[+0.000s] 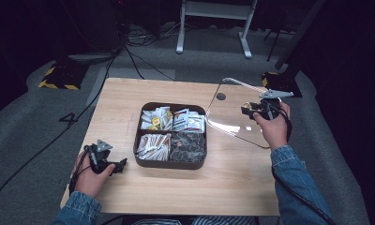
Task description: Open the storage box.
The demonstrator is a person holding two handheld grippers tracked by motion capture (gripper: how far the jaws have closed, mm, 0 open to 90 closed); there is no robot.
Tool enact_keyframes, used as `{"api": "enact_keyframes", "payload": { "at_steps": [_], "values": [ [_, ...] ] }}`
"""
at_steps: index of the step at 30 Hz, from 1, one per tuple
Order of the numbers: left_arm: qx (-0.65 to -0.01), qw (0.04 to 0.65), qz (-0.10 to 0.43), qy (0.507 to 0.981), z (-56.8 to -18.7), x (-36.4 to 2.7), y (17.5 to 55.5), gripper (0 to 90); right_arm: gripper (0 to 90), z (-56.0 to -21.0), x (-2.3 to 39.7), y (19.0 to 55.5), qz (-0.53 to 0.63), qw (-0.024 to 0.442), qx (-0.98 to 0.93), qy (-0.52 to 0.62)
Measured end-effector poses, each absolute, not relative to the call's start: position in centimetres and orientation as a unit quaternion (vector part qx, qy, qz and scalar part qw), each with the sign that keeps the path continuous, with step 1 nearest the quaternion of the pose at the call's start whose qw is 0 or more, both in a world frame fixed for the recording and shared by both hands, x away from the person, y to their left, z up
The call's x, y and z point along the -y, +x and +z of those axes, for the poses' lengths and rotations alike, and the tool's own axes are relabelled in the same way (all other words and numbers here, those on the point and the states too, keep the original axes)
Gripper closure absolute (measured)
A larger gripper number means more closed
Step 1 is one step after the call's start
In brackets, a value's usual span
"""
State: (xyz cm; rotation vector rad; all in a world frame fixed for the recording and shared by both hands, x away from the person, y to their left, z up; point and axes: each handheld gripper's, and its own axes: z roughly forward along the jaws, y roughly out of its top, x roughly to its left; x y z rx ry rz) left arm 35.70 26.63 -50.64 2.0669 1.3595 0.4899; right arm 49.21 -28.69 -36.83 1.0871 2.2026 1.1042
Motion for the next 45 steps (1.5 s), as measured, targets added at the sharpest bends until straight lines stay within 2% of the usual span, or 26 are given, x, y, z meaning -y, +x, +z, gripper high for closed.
{"api": "enact_keyframes", "payload": {
  "at_steps": [21, 45],
  "values": [
    [-0.513, 0.305, 0.185, 0.78, -50.6, -26.6, 35.7, 1.4, 58.6, -41.6, 31.8, 50.1, 0.37, 0.213, -0.792, 0.436],
    [-0.513, 0.305, 0.185, 0.78, -50.6, -26.6, 35.7, 1.4, 58.6, -47.4, 32.0, 50.3, 0.346, 0.2, -0.798, 0.451]
  ]
}}
